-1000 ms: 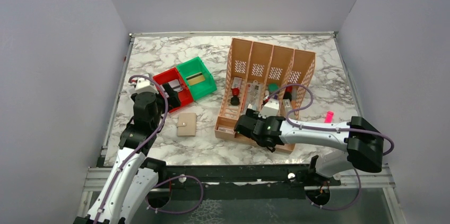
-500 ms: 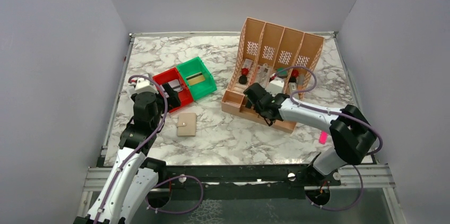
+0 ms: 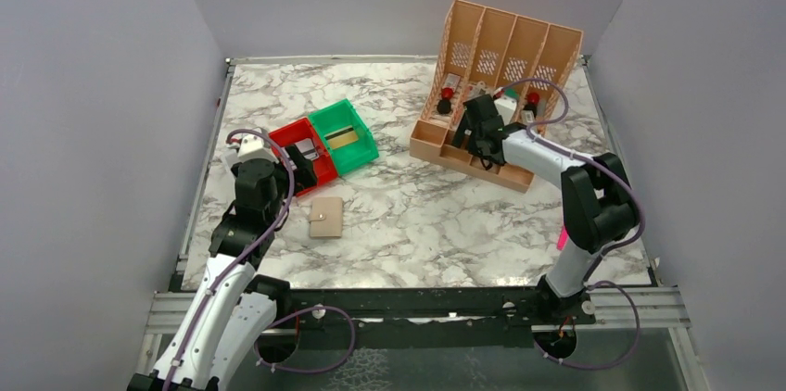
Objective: Take the credit cards out of the card holder
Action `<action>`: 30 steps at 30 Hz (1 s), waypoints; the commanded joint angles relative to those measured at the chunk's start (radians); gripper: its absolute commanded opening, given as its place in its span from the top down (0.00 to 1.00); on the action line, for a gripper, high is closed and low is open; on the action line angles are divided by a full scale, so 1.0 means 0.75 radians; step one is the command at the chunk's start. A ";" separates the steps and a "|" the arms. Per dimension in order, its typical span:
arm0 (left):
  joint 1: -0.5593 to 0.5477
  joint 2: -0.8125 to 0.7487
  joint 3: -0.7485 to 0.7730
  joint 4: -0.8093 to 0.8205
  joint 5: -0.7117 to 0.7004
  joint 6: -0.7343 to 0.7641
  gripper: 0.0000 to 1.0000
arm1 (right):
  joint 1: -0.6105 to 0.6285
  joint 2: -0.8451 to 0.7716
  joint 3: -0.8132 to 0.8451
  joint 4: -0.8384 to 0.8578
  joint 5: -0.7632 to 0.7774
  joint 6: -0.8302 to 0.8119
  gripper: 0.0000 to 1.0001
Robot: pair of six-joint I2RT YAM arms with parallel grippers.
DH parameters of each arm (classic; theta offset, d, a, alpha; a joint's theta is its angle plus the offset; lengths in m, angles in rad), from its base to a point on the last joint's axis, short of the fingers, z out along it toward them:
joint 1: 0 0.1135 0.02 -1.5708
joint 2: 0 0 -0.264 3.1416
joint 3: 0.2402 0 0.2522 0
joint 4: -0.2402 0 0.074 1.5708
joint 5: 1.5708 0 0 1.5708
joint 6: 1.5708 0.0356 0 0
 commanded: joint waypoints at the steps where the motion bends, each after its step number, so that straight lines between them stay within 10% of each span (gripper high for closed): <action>1: 0.008 0.004 -0.012 0.003 0.049 -0.016 0.01 | -0.147 0.043 0.076 0.076 -0.064 -0.152 0.00; 21: 0.014 0.023 -0.012 0.012 0.073 -0.020 0.01 | -0.436 0.061 0.216 -0.008 0.137 -0.417 0.01; 30: 0.029 0.051 -0.009 0.018 0.089 -0.021 0.01 | -0.506 -0.077 0.175 -0.017 -0.261 -0.415 0.00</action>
